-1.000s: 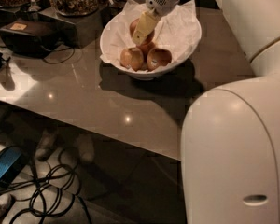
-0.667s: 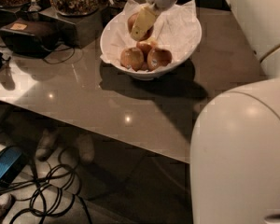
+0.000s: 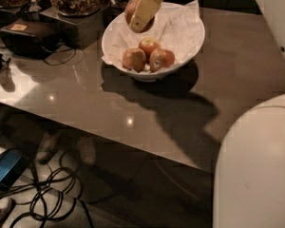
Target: Pick apple from white bowl
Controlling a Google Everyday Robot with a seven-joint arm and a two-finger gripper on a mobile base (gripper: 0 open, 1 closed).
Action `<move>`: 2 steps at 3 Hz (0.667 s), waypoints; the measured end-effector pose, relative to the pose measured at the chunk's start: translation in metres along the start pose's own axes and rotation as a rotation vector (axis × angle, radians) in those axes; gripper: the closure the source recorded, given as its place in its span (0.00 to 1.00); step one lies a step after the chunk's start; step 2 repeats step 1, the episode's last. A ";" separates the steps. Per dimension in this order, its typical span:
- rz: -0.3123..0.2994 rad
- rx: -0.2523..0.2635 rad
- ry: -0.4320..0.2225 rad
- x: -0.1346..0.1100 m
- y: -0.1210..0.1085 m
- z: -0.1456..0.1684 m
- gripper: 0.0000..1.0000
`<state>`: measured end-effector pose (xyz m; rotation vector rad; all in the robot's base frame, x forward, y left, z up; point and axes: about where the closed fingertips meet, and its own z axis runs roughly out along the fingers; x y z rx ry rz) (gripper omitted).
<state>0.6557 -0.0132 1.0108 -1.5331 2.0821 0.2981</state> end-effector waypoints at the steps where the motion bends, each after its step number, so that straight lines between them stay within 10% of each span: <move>1: -0.091 0.001 -0.051 -0.017 0.024 -0.026 1.00; 2: -0.091 0.001 -0.051 -0.017 0.024 -0.026 1.00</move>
Offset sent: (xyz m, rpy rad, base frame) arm 0.0000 0.0000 0.0000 0.0000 0.0000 0.0000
